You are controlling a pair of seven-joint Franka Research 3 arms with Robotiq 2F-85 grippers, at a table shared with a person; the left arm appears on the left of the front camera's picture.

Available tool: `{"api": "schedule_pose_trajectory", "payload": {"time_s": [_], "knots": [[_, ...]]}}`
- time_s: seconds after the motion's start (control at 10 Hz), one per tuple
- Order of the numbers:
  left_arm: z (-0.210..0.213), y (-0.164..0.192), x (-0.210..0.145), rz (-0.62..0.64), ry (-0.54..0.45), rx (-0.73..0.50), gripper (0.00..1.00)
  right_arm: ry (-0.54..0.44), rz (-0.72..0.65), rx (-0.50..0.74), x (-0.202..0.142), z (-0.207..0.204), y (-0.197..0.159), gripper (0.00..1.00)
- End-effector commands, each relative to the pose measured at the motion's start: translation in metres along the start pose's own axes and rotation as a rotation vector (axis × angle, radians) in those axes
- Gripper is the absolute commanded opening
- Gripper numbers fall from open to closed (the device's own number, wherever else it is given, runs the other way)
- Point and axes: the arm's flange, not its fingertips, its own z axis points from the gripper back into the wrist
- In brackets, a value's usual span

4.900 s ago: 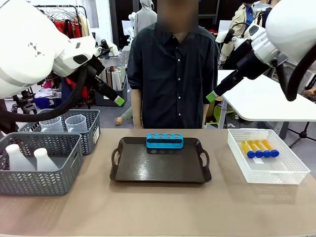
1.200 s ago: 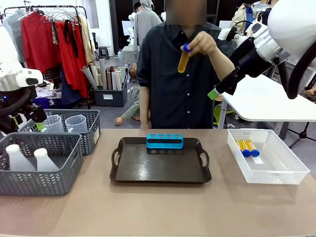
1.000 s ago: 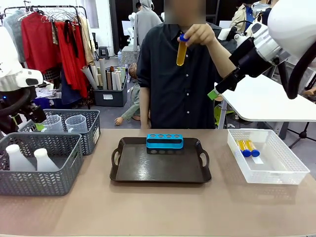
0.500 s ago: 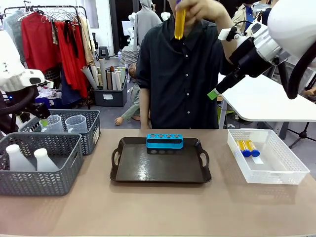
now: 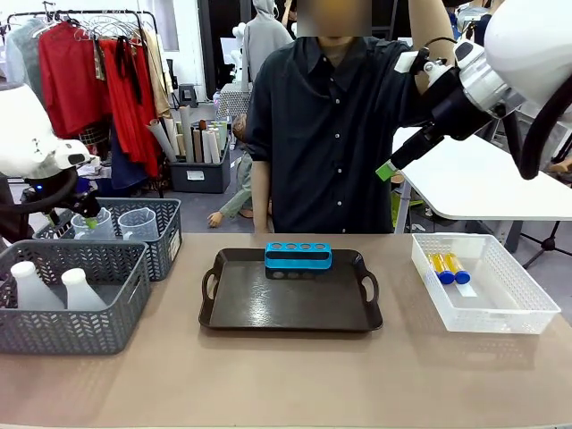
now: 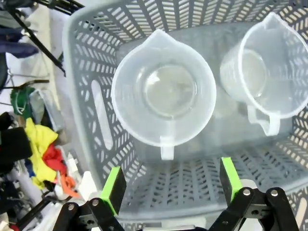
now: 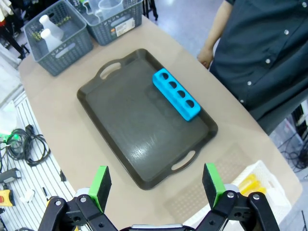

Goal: Prepare the laboratory tools.
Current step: Pick up one Large Measuring Cup and place it on the Handle tray.

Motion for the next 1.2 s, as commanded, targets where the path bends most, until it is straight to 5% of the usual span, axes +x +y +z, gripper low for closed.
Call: {"api": "schedule_pose_trajectory", "payload": {"time_s": [0.0,1.1], "knots": [[-0.007,0.002,0.007,0.06,-0.001,-0.02,1.0,-0.007,-0.001,0.008,-0.001,0.0,0.0,1.0],[-0.059,0.011,0.018,0.11,0.035,-0.008,1.0,-0.007,-0.001,0.008,-0.001,0.0,0.0,1.0]]}}
